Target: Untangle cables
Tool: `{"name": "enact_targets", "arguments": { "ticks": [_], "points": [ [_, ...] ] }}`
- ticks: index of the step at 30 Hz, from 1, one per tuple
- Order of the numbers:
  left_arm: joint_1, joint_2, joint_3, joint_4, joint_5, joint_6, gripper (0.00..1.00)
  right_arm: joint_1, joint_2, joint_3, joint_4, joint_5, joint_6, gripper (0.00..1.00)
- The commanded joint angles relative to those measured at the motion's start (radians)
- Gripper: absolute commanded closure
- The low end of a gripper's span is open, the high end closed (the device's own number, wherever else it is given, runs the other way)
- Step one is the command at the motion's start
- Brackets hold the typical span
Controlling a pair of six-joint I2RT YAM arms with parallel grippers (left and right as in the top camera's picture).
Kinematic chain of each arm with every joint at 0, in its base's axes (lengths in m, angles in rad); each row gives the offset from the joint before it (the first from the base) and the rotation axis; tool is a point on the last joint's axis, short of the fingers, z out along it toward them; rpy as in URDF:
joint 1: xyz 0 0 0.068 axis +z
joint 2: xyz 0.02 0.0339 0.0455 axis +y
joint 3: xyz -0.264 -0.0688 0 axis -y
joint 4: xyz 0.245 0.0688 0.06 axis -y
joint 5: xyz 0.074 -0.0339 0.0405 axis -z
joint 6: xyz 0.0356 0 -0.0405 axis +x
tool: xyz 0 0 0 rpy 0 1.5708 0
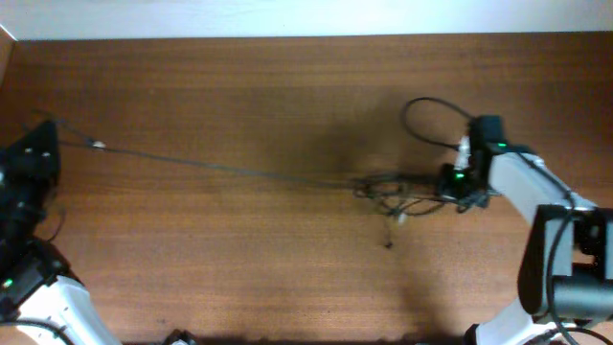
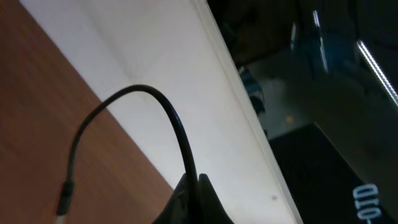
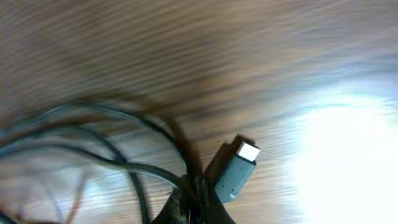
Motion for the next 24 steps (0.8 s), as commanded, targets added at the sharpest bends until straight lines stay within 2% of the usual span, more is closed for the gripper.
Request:
{"name": "enact_targets", "arguments": {
  "ticks": [1, 6, 9, 14, 16, 19, 20, 21, 24],
  "points": [
    [0.071, 0.056, 0.061, 0.021, -0.204, 0.035, 1.00, -0.181, 0.019, 0.032, -0.020, 0.220, 0.029, 0.96],
    [0.071, 0.106, 0.061, 0.021, -0.216, 0.035, 1.00, -0.358, 0.019, 0.048, -0.042, 0.209, 0.100, 0.96],
    [0.070, 0.117, 0.061, 0.021, -0.226, 0.043, 1.00, -0.446, 0.019, 0.049, -0.045, 0.128, 0.099, 0.96],
    [0.070, 0.118, 0.061, 0.020, -0.278, 0.099, 1.00, -0.500, 0.019, 0.050, -0.044, 0.090, 0.099, 0.93],
    [0.073, 0.118, 0.061, 0.021, -0.317, 0.103, 1.00, -0.503, 0.019, 0.050, -0.040, 0.098, 0.099, 0.84],
    [0.094, 0.118, 0.061, 0.020, -0.394, 0.103, 1.00, -0.511, 0.019, 0.050, -0.045, 0.164, 0.115, 0.79],
    [0.103, 0.118, 0.061, 0.021, -0.411, 0.103, 1.00, -0.524, 0.019, 0.050, -0.051, 0.192, 0.142, 0.69],
    [0.111, 0.118, 0.061, 0.021, -0.423, 0.103, 1.00, -0.541, 0.019, 0.050, -0.052, 0.201, 0.148, 0.53],
    [0.103, 0.119, 0.061, 0.021, -0.430, 0.164, 1.00, -0.587, 0.019, 0.049, -0.056, 0.184, 0.148, 0.36]
  ]
}}
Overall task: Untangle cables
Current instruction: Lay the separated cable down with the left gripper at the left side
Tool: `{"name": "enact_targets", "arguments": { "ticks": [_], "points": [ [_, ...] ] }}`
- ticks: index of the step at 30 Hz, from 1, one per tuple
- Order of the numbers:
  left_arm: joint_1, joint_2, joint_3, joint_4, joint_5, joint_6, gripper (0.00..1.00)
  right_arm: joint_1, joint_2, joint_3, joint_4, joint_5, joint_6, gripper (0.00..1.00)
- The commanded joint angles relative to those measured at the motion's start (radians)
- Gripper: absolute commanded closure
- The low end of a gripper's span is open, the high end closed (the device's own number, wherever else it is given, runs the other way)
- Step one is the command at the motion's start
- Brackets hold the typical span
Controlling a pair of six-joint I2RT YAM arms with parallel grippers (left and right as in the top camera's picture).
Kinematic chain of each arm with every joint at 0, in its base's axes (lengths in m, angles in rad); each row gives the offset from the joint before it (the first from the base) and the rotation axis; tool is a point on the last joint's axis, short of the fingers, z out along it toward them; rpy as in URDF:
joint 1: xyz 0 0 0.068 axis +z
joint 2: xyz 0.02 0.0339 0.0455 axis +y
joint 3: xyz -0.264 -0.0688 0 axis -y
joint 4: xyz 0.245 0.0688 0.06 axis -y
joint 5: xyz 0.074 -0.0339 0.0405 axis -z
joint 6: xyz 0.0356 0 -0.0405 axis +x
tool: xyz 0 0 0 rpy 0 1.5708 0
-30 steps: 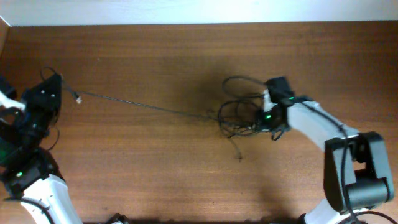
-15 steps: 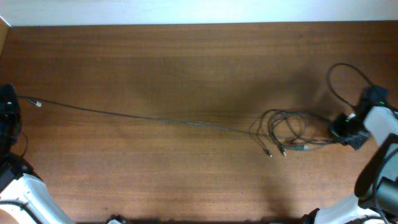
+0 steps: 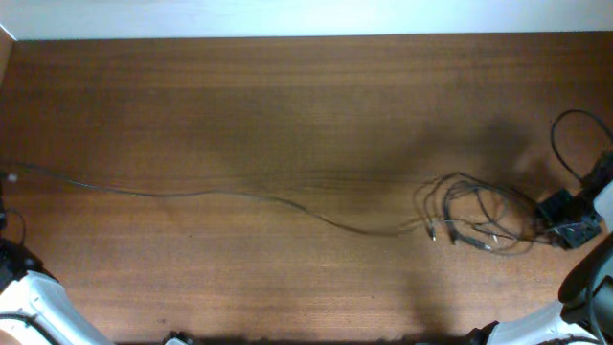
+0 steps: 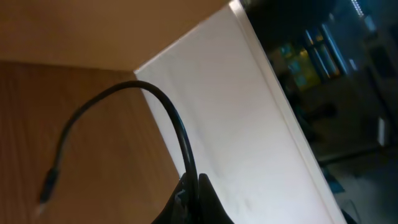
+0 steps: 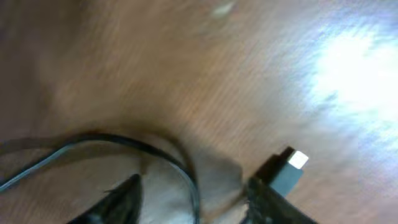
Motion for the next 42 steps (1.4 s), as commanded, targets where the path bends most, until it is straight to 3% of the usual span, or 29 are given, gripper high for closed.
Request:
{"name": "enact_targets", "arguments": {
  "ticks": [1, 6, 10, 13, 16, 19, 22, 25, 28, 30, 31, 33, 34, 35, 36, 37, 42],
  "points": [
    [-0.013, 0.003, 0.033, 0.008, -0.065, 0.099, 1.00, -0.039, 0.013, 0.020, -0.004, 0.031, 0.018, 0.33],
    [-0.022, 0.018, 0.146, 0.003, -0.242, 0.164, 1.00, -0.035, 0.013, 0.020, -0.006, 0.031, 0.018, 0.26],
    [-0.050, 0.090, 0.387, -0.166, -0.386, 0.345, 1.00, -0.035, 0.013, 0.020, -0.020, 0.031, 0.018, 0.24],
    [-0.130, 0.167, 0.566, -0.304, -0.604, 0.539, 1.00, -0.035, 0.013, 0.020, -0.031, 0.031, 0.018, 0.24],
    [-0.220, 0.229, 0.697, -0.330, -0.876, 0.676, 1.00, -0.027, 0.013, 0.019, -0.050, 0.030, 0.018, 0.24],
    [-0.256, 0.284, 0.801, -0.330, -1.040, 0.735, 1.00, -0.008, 0.013, 0.019, -0.061, 0.019, 0.017, 0.24],
    [-0.255, 0.321, 0.841, -0.354, -1.033, 0.733, 1.00, 0.033, 0.013, 0.019, -0.066, -0.011, 0.014, 0.24],
    [-0.280, 0.348, 0.840, -0.621, -0.765, 0.648, 0.99, 0.095, 0.013, 0.019, -0.056, -0.010, 0.014, 0.23],
    [-0.341, 0.400, 0.840, -0.908, -0.618, 0.413, 1.00, 0.154, 0.013, 0.019, -0.034, -0.010, 0.014, 0.22],
    [-0.395, 0.453, 0.840, -1.032, -0.505, 0.324, 0.99, 0.189, 0.013, 0.019, -0.020, -0.010, 0.014, 0.19],
    [-0.416, 0.482, 0.840, -1.067, -0.493, 0.293, 0.89, 0.201, 0.013, 0.019, -0.018, -0.010, 0.014, 0.19],
    [-0.445, 0.536, 0.840, -1.114, -0.490, 0.218, 0.89, 0.214, 0.013, 0.019, -0.019, -0.010, 0.014, 0.19],
    [-0.458, 0.571, 0.840, -1.136, -0.490, 0.198, 0.81, 0.219, 0.013, 0.019, -0.019, -0.010, 0.014, 0.17],
    [-0.475, 0.615, 0.840, -1.159, -0.483, 0.196, 0.54, 0.220, 0.013, 0.019, -0.019, -0.010, 0.014, 0.16],
    [-0.487, 0.651, 0.840, -1.186, -0.447, 0.196, 0.13, 0.220, 0.013, 0.019, -0.018, -0.010, 0.014, 0.15],
    [-0.503, 0.689, 0.840, -1.225, -0.369, 0.197, 0.02, 0.220, 0.013, 0.019, -0.014, -0.010, 0.014, 0.14],
    [-0.619, 0.848, 0.840, -1.325, -0.240, 0.247, 0.01, 0.220, 0.013, 0.019, -0.007, -0.010, 0.014, 0.13]
  ]
}}
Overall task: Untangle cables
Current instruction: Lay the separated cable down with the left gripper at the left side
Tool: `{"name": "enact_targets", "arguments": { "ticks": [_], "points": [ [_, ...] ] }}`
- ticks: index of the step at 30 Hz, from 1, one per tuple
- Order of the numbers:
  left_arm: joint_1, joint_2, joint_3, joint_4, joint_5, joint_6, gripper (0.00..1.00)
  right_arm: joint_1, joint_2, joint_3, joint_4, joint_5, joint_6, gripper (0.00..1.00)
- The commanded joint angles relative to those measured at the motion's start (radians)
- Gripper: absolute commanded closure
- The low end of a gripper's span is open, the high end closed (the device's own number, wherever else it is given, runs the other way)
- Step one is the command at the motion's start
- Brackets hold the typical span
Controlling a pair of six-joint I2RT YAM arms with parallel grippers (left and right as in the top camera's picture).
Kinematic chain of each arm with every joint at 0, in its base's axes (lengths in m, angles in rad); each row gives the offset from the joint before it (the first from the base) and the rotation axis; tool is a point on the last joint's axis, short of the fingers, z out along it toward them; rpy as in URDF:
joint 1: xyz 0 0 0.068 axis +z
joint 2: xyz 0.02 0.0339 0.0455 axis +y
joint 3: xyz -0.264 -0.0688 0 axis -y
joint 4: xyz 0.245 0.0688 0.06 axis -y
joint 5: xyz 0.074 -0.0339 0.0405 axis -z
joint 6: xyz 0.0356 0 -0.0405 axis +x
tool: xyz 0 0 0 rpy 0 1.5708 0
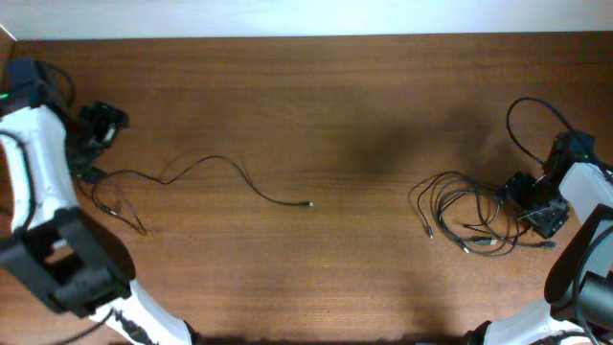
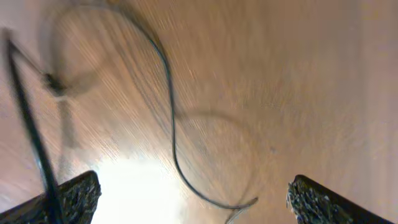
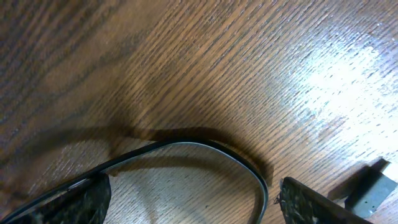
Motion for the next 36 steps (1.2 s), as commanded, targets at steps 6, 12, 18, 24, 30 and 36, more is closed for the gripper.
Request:
{"name": "enact_targets", "arguments": {
  "ticks": [6, 12, 18, 24, 30, 36],
  "points": [
    [-0.303, 0.180, 0.003, 0.002, 0.153, -0.028, 0.01, 0.006, 0.011, 0.016, 0.007, -0.002, 0.005, 0.13],
    [-0.426, 0.238, 0.000, 0.100, 0.063, -0.386, 0.01, 0.006, 0.011, 0.015, 0.007, -0.002, 0.005, 0.12],
    [-0.468, 0.247, -0.025, 0.101, -0.124, -0.551, 0.22, 0.006, 0.011, 0.015, 0.014, -0.002, 0.005, 0.12],
    [-0.468, 0.247, -0.114, 0.102, -0.249, -0.575, 0.85, 0.006, 0.011, 0.015, 0.014, -0.002, 0.005, 0.12],
    [-0.308, 0.241, -0.136, 0.005, -0.422, -0.541, 1.00, 0.006, 0.011, 0.014, 0.014, -0.002, 0.005, 0.12],
    [0.056, 0.201, -0.136, -0.084, -0.423, -0.433, 1.00, 0.006, 0.011, 0.014, 0.014, -0.002, 0.005, 0.12]
  ]
}}
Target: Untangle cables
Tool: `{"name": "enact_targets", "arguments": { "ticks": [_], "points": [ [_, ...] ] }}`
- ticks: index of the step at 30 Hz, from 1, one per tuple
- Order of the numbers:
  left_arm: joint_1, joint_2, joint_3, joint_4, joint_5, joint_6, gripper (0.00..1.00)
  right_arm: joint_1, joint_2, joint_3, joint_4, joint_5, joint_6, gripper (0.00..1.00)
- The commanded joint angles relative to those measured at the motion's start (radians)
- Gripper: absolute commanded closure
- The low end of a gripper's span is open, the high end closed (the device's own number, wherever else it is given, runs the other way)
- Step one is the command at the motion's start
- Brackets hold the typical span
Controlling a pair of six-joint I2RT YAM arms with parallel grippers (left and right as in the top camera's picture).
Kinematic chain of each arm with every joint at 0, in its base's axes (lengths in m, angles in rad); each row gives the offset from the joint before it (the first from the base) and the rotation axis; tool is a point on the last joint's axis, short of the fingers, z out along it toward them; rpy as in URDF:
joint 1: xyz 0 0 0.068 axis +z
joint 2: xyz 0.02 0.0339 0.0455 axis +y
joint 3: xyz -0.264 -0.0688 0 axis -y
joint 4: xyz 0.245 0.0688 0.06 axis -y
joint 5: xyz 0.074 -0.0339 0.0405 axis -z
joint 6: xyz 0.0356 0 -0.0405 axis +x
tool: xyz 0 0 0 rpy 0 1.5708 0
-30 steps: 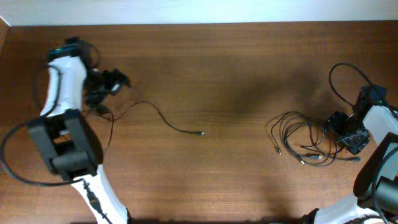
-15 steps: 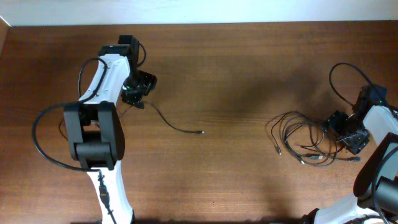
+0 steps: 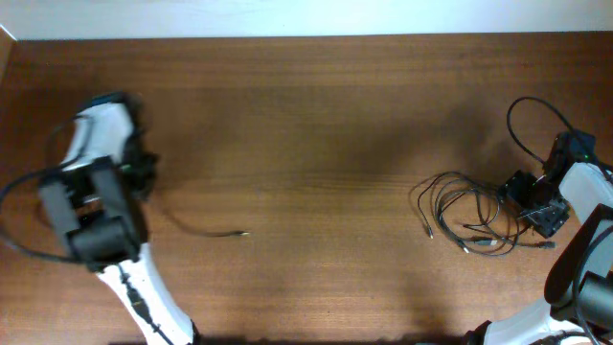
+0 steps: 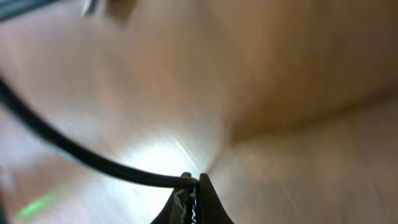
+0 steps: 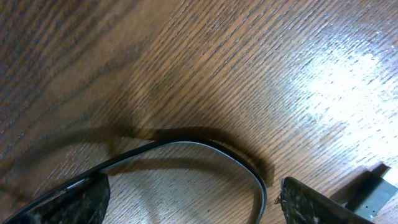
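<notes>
A single thin black cable lies at the left of the wooden table, its free end near the middle. My left gripper is shut on that cable, which runs off to the left from the jaw tips; the view is blurred. A loose bundle of looped cables lies at the right. My right gripper stands open at the bundle's right edge, low over the wood. One cable loop arcs between its fingers without being gripped.
A connector plug lies beside the right gripper. A larger cable loop rises behind the right arm. The table's white back edge runs along the top, and bare wood separates the two cable groups.
My left gripper, open before beside the loose cable at the far left, is now shut on it. The cable's free end lies further left and nearer. The right arm has not moved.
Both grippers were shut, with one cable stretched from the left edge to a knot right of centre. Then the stretched cable ran further, the bundle was at the right and the right jaws had parted. Later the single cable lay free at the left, both grippers open. Now the left holds it.
</notes>
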Motion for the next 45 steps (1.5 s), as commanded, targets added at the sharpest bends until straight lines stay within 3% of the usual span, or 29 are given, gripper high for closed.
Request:
{"name": "enact_targets", "arguments": {
  "ticks": [1, 5, 7, 10, 11, 13, 15, 16, 17, 19, 20, 22, 24, 26, 28, 31, 33, 34, 36, 37, 39, 41, 43, 45],
  "points": [
    [0.184, -0.042, -0.007, -0.012, -0.015, 0.107, 1.00, 0.006, 0.011, 0.014, 0.002, -0.003, 0.005, 0.12],
    [0.299, -0.082, -0.007, 0.027, 0.166, 0.269, 1.00, 0.006, 0.011, 0.014, 0.003, -0.003, 0.005, 0.12],
    [0.305, -0.113, -0.007, 0.072, 0.233, 0.309, 0.83, 0.006, 0.011, 0.014, 0.002, -0.003, 0.005, 0.12],
    [0.278, -0.193, -0.007, 0.161, 0.333, 0.388, 0.43, 0.006, 0.011, 0.014, -0.005, -0.007, 0.005, 0.12],
    [0.263, -0.223, -0.007, 0.185, 0.358, 0.413, 0.28, 0.007, 0.011, 0.014, -0.006, -0.018, 0.005, 0.04],
    [0.209, -0.320, -0.007, 0.217, 0.383, 0.450, 0.12, 0.007, 0.011, 0.014, -0.005, -0.050, 0.005, 0.01],
    [0.140, -0.410, -0.007, 0.220, 0.383, 0.450, 0.08, 0.007, 0.011, 0.014, -0.010, -0.121, -0.034, 0.04],
    [0.117, -0.431, -0.007, 0.222, 0.383, 0.450, 0.08, 0.007, 0.011, 0.014, -0.011, -0.183, -0.078, 0.19],
    [0.080, -0.458, -0.007, 0.221, 0.383, 0.450, 0.08, 0.007, 0.011, 0.014, -0.014, -0.266, -0.122, 0.46],
    [0.028, -0.478, -0.007, 0.220, 0.383, 0.450, 0.16, 0.007, 0.011, 0.016, -0.013, -0.393, -0.174, 0.88],
    [-0.007, -0.480, -0.007, 0.219, 0.388, 0.450, 0.27, 0.007, 0.010, 0.020, -0.013, -0.495, -0.205, 0.96],
    [-0.084, -0.480, -0.009, 0.217, 0.399, 0.450, 0.44, 0.014, -0.003, 0.039, -0.023, -0.759, -0.304, 0.96],
    [-0.148, -0.480, -0.009, 0.229, 0.449, 0.483, 0.45, 0.045, -0.042, 0.063, -0.039, -0.919, -0.364, 0.96],
    [-0.219, -0.480, -0.009, 0.282, 0.601, 0.634, 0.34, 0.107, -0.125, 0.092, -0.054, -0.966, -0.375, 0.96],
    [-0.272, -0.480, -0.009, 0.323, 0.713, 0.748, 0.27, 0.172, -0.197, 0.112, -0.065, -0.968, -0.378, 0.96],
    [-0.375, -0.480, -0.009, 0.364, 0.746, 0.832, 0.26, 0.290, -0.334, 0.140, -0.065, -0.901, -0.378, 0.96],
    [-0.435, -0.480, -0.009, 0.376, 0.745, 0.835, 0.26, 0.336, -0.409, 0.145, -0.066, -0.782, -0.375, 0.96],
    [-0.466, -0.480, -0.009, 0.387, 0.725, 0.834, 0.24, 0.352, -0.446, 0.145, -0.085, -0.604, -0.289, 0.95],
    [-0.495, -0.480, -0.009, 0.394, 0.672, 0.829, 0.14, 0.351, -0.455, 0.145, -0.163, -0.380, -0.127, 0.57],
    [-0.504, -0.480, -0.009, 0.393, 0.649, 0.822, 0.01, 0.351, -0.447, 0.144, -0.237, -0.293, -0.057, 0.46],
    [-0.512, -0.480, -0.009, 0.393, 0.647, 0.822, 0.01, 0.359, -0.417, 0.127, -0.339, -0.256, -0.006, 0.22],
    [-0.512, -0.480, -0.009, 0.393, 0.647, 0.822, 0.01, 0.367, -0.374, 0.076, -0.345, -0.235, 0.059, 0.13],
    [-0.512, -0.480, -0.009, 0.392, 0.647, 0.822, 0.00, 0.364, -0.304, 0.011, -0.315, -0.151, 0.216, 0.14],
    [-0.512, -0.480, -0.009, 0.390, 0.647, 0.822, 0.01, 0.365, -0.264, -0.007, -0.293, -0.151, 0.260, 0.17]
  ]
}}
